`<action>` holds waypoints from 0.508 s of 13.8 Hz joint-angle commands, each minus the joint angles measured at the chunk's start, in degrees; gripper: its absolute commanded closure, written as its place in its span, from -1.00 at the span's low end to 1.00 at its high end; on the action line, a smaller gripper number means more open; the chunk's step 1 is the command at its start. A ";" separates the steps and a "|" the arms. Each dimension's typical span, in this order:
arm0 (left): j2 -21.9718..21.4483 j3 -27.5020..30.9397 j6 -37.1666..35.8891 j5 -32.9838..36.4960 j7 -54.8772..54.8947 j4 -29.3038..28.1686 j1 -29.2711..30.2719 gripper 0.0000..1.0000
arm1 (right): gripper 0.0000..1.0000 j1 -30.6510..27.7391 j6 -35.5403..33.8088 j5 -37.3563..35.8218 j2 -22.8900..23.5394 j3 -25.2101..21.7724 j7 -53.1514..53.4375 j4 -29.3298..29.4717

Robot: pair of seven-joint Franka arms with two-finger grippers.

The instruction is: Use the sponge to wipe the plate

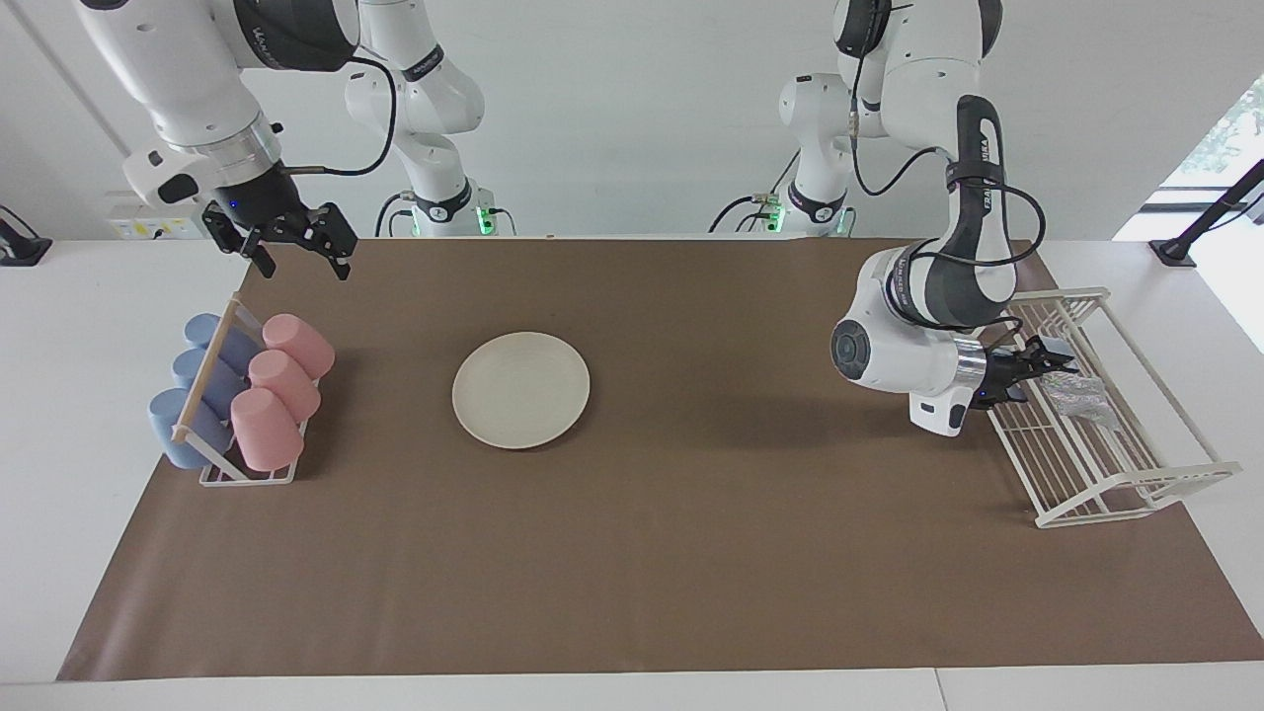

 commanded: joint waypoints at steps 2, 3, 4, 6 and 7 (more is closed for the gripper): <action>-3.66 -0.45 5.44 -11.10 0.52 2.01 1.45 -1.00 | -1.00 0.16 0.80 0.67 -0.74 0.10 1.05 -1.01; -5.51 -0.45 7.38 -15.06 1.57 2.18 2.50 -1.00 | -1.00 0.16 0.72 0.67 -0.74 0.10 1.05 -1.01; -7.09 -0.45 8.09 -18.32 3.67 2.27 2.86 -1.00 | -1.00 0.16 0.89 0.67 -0.74 0.10 1.13 -1.01; -8.51 -0.27 8.54 -27.53 7.11 5.24 3.38 -1.00 | -1.00 0.16 0.89 0.75 -0.65 0.19 1.31 -0.92; -8.60 -0.27 8.28 -32.36 7.29 7.17 3.65 -1.00 | -1.00 0.16 0.89 0.75 -0.65 0.10 1.31 -0.92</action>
